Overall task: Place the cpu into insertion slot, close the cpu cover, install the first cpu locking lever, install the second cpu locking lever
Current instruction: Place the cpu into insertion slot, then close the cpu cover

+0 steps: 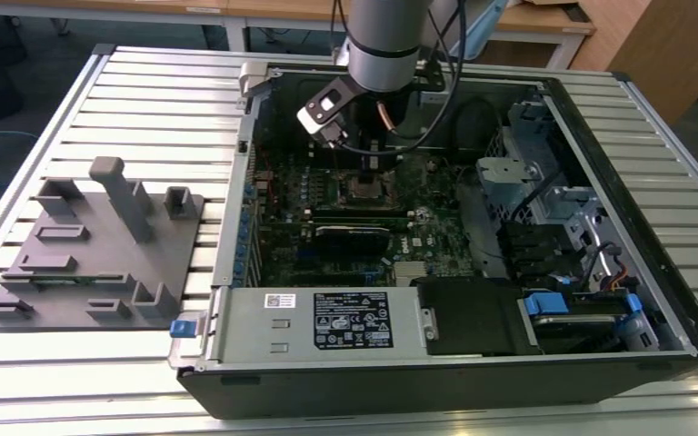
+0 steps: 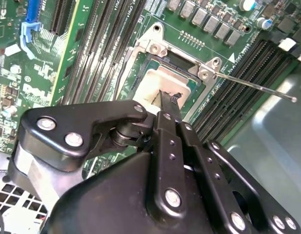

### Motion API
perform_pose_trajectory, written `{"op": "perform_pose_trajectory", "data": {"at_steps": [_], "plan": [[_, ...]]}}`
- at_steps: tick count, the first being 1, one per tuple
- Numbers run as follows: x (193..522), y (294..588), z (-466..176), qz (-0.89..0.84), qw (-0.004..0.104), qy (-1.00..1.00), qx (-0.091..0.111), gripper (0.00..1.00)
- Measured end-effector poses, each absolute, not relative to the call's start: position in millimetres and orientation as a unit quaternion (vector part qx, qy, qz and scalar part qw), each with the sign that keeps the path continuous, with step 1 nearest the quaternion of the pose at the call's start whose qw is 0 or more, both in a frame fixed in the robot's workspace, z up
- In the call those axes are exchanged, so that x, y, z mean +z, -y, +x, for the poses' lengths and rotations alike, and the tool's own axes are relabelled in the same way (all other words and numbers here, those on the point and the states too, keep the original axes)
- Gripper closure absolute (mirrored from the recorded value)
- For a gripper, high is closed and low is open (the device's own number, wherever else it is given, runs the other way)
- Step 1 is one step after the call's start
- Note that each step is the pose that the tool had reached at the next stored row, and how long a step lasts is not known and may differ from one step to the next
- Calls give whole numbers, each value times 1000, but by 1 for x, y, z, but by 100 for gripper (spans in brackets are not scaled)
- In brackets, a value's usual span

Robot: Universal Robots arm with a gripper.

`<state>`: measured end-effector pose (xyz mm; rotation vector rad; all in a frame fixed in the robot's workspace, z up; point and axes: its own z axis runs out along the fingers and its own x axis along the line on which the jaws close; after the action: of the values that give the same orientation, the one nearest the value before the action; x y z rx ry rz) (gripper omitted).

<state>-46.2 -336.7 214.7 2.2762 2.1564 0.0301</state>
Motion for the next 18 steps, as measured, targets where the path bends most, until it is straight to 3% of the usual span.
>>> {"op": "perform_pose_trajectory", "data": {"at_steps": [18], "plan": [[224, 337, -46, 726, 3, -688, 10, 90]]}}
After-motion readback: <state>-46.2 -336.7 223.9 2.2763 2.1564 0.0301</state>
